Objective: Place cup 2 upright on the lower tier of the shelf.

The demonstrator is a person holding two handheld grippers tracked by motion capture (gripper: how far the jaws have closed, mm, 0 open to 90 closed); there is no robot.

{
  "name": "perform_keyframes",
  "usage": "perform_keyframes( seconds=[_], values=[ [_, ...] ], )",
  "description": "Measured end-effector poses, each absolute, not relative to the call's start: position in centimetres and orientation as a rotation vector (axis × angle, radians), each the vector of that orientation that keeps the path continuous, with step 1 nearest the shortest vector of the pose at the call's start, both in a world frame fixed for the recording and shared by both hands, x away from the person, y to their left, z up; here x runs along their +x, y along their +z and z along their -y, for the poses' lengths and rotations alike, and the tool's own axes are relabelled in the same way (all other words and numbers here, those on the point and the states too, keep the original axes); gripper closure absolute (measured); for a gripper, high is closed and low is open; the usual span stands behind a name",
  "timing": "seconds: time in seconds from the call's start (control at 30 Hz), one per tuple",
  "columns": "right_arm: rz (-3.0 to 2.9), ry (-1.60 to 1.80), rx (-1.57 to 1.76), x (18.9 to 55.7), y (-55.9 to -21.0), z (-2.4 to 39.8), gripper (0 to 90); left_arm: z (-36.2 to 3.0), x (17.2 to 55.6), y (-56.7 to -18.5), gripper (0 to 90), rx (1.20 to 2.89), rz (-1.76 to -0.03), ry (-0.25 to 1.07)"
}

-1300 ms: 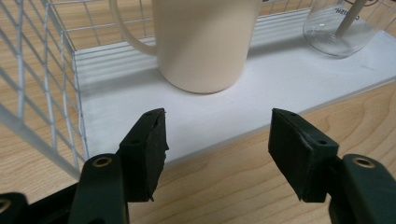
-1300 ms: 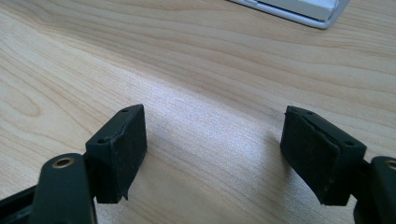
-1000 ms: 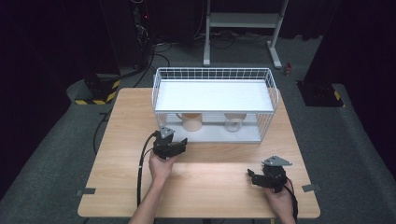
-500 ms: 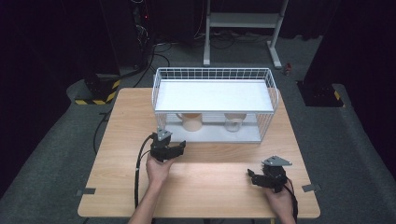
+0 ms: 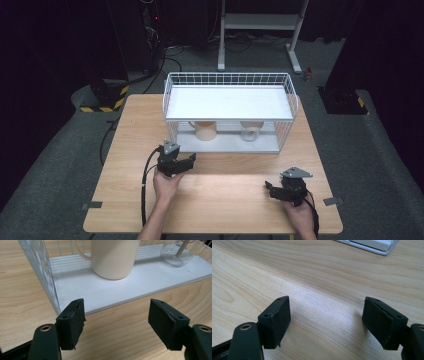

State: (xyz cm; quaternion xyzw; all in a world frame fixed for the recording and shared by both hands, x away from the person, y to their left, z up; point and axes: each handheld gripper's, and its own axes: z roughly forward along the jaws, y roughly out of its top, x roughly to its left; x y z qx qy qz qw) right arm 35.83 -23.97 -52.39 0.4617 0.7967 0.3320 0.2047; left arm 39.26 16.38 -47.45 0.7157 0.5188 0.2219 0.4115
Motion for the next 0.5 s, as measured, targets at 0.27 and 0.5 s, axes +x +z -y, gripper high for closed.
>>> perform_keyframes(
  seconds=[0.27,0.5],
  values=[
    [-2.221,0.926,1.288,35.8,-52.4,24.0,22.8,-16.6,38.6,-47.0,29.9,1.801,-1.289,0.558],
    [-2.221,0.926,1.288,35.8,-52.4,24.0,22.8,-17.1,37.9,-47.1,28.8,1.799,-1.288,0.557]
  ],
)
